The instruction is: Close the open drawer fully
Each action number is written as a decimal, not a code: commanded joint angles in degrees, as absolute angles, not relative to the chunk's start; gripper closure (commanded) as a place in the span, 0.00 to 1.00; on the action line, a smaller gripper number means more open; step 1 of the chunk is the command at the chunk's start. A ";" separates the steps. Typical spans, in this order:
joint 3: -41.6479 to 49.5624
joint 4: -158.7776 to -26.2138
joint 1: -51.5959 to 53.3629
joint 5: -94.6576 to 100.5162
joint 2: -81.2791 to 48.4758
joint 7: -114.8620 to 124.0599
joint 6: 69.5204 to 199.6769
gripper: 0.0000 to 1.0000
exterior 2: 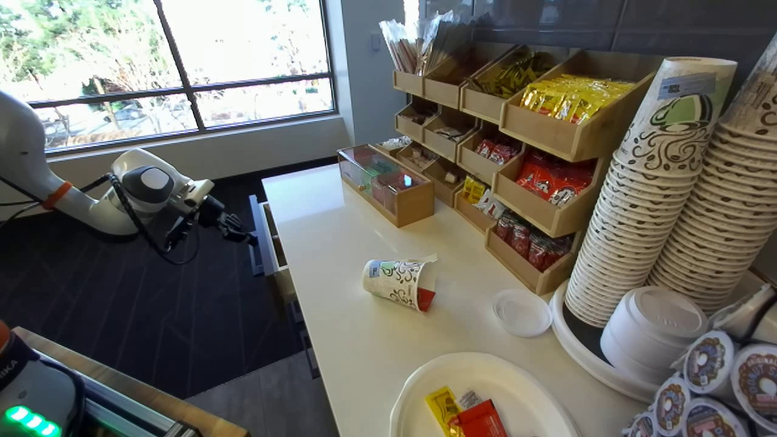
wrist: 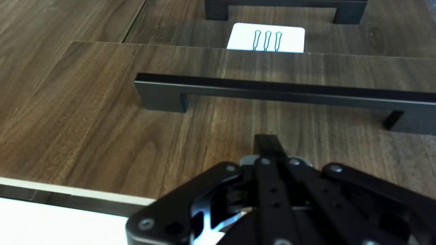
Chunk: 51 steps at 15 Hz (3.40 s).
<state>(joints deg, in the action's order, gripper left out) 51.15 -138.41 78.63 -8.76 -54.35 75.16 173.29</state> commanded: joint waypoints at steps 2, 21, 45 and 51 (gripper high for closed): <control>52.02 -137.37 79.59 -10.70 -58.38 75.69 173.91 1.00; 54.42 -136.55 81.58 -16.45 -61.61 75.35 168.86 1.00; 119.34 -157.41 118.33 -26.70 -5.19 -6.94 162.60 0.00; 128.02 -156.77 125.64 -33.10 -5.17 -20.59 163.30 0.00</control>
<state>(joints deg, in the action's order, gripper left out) 128.07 -156.75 125.69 -33.13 -5.16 -20.65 163.30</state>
